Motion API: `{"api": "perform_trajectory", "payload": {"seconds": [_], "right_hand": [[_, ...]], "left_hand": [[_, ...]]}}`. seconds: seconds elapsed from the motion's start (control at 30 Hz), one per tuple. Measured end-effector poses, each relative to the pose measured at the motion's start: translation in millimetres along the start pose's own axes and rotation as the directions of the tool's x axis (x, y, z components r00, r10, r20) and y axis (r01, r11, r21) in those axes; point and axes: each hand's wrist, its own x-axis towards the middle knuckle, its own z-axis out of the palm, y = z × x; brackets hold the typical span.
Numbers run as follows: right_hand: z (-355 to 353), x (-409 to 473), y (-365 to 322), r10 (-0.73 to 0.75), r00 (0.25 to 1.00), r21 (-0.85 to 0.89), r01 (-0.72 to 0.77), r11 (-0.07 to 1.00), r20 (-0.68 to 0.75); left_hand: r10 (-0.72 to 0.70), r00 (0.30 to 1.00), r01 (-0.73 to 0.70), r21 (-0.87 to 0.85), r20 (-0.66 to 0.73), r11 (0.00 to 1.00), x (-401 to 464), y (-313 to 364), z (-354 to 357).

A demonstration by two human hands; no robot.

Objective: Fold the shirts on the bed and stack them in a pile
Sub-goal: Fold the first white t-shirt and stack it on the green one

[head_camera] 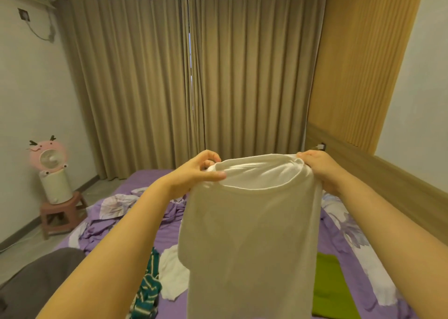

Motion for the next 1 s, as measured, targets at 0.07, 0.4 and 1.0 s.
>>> {"api": "perform_trajectory", "payload": {"seconds": [0.07, 0.4, 1.0], "right_hand": [[-2, 1, -1, 0.029, 1.000, 0.031, -0.029, 0.999, 0.010], [-17, -4, -8, 0.129, 0.935, 0.080, -0.164, 0.983, 0.329], [-4, -4, -5, -0.091, 0.924, 0.093, 0.060, 0.994, 0.371]], "left_hand": [[-0.024, 0.997, 0.021, 0.038, 0.071, 0.999, -2, -3, -6], [0.044, 0.997, -0.067, 0.511, 0.057, 0.857, 1, -1, 2], [0.056, 0.983, -0.035, 0.119, -0.172, 0.992, 6, -1, -4]]}}
